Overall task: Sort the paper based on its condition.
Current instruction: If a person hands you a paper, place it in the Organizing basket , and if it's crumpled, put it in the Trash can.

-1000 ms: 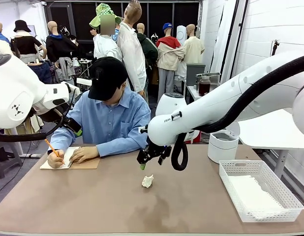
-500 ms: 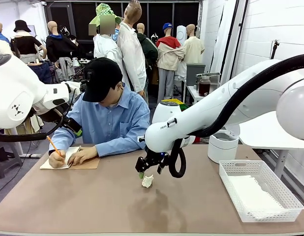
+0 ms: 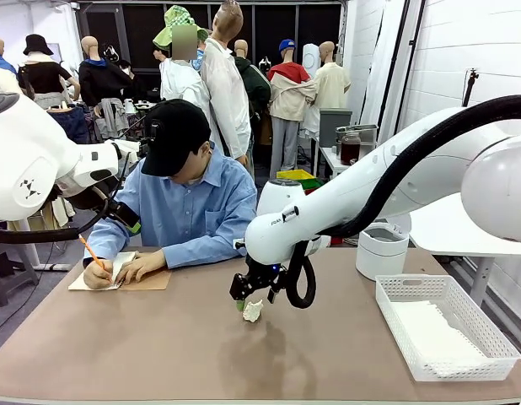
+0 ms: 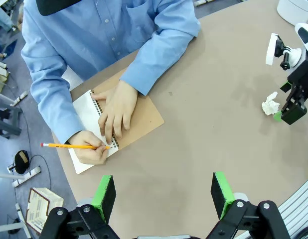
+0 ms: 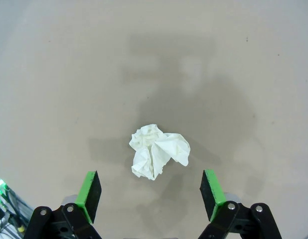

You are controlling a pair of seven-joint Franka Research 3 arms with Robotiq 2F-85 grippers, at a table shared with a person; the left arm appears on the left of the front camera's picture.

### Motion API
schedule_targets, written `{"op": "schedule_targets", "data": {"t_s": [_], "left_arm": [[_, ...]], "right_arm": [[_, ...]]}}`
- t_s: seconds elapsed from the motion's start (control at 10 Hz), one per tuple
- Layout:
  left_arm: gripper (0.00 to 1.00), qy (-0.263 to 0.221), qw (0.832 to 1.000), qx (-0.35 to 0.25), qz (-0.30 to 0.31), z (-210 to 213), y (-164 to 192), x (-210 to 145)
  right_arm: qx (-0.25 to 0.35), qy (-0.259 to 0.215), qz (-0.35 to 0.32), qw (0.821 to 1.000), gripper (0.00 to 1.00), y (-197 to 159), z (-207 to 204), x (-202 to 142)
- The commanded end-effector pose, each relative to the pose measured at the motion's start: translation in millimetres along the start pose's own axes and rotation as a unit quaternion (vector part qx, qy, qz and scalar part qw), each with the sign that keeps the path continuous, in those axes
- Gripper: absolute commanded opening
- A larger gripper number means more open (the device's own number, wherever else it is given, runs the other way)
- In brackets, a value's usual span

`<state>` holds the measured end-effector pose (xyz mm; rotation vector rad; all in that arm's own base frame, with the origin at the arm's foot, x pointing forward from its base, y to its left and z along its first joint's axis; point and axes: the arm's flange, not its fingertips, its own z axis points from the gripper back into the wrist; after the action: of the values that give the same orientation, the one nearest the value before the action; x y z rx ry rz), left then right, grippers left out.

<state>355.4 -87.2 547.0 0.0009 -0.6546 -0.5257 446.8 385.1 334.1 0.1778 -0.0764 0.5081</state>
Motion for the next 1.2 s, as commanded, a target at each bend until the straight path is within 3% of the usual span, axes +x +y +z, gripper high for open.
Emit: {"op": "schedule_targets", "data": {"t_s": [0.0, 1.1], "left_arm": [[1.00, 0.000, 1.000, 0.000, 0.002, 0.1, 1.4, -0.3], [1.00, 0.000, 1.000, 0.000, 0.002, 0.1, 1.4, -0.3]], "right_arm": [[-0.017, 0.011, -0.008, 1.000, 1.00, 5.1, -7.1, 12.3], [-0.057, 0.032, -0.010, 0.998, 1.00, -1.7, -31.4, 26.3]]}}
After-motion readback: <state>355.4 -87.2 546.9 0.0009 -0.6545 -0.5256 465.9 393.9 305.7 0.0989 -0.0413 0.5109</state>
